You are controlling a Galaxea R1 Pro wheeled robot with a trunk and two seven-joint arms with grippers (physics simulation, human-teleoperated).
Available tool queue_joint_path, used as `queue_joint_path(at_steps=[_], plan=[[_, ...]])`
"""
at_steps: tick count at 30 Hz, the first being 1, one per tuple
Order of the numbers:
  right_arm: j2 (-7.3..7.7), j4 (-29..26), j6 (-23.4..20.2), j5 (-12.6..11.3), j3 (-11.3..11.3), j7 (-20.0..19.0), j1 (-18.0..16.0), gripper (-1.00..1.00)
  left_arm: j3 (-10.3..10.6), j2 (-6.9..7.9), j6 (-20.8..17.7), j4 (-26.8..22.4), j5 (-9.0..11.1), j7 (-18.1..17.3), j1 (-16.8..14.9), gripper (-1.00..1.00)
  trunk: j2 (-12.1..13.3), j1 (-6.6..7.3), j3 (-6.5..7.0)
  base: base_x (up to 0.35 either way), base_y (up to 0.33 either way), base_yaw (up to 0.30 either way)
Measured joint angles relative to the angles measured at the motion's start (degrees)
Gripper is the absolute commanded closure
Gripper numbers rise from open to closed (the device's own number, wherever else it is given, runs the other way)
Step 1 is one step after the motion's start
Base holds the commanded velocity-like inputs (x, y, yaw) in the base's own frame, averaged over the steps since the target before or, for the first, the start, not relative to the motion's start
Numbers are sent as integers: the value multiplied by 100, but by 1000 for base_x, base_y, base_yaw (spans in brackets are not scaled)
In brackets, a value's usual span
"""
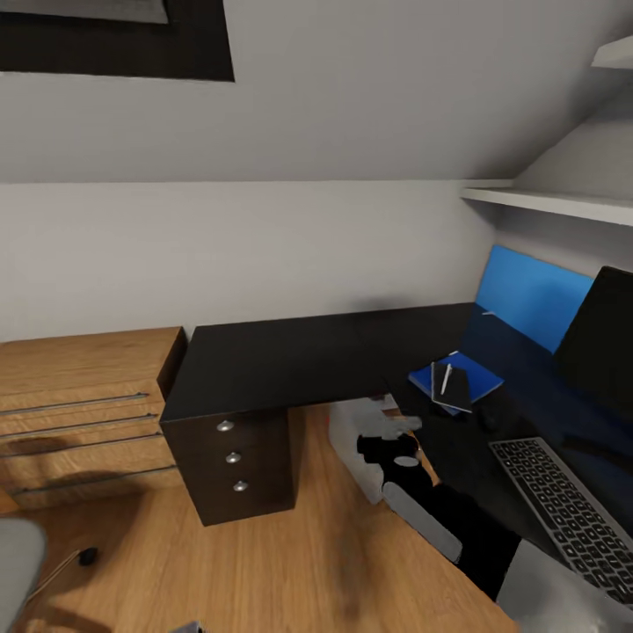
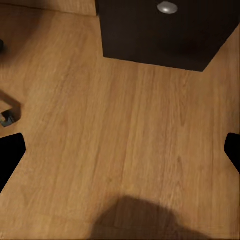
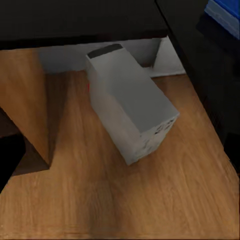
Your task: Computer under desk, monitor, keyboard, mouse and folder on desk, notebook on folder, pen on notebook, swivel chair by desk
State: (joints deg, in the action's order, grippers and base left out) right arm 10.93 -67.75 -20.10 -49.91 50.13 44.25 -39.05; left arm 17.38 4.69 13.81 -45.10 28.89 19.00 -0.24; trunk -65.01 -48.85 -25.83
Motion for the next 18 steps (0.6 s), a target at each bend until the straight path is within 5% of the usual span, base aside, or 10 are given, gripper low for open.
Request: queue_joint_path(at_steps=[2, 3, 6, 7, 9, 10, 14, 15, 18], plan=[[-35, 103, 176, 7, 241, 1, 76, -100, -40, 5, -6, 5, 1, -5, 0, -100, 80, 44, 52, -3, -2, 160], [-70, 320, 495, -8, 612, 1, 146, -100, -73, 9, -51, 28, 8, -15, 0, -100, 120, 66, 77, -1, -1, 175], [-128, 769, 1068, -9, 1206, 2, 262, -100, -99, 12, -319, 48, 13, -18, 0, -100, 241, 132, 154, -1, 0, 190], [-219, 1250, 1575, -31, 1622, -1, 349, -100, -110, 17, -673, 54, 20, -32, 1, -100, 281, 154, 178, 0, 0, 201], [-370, 1909, 2083, -1, 1993, -6, 447, -100, -118, 20, -1055, 74, 24, -51, 1, -100, 361, 198, 227, 0, 0, 207], [-565, 2662, 2575, 8, 2222, -18, 543, -100, -123, 15, -1298, 197, 36, -66, -4, -100, 402, 220, 251, 0, 0, 210], [-1173, 4620, 3736, 9, 2424, -120, 816, -100, -129, -20, -1518, 591, 49, -88, -81, -100, 562, 307, 349, 0, 0, 215], [-1352, 5335, 4268, -15, 2427, -499, 1013, -100, -133, -30, -1548, 774, 54, -90, -134, -100, 602, 329, 372, 0, 0, 225], [-1360, 5377, 4284, 4, 2445, -514, 1029, -100, -132, -31, -1549, 781, 53, -91, -137, -100, 723, 395, 442, 0, 0, 225]])
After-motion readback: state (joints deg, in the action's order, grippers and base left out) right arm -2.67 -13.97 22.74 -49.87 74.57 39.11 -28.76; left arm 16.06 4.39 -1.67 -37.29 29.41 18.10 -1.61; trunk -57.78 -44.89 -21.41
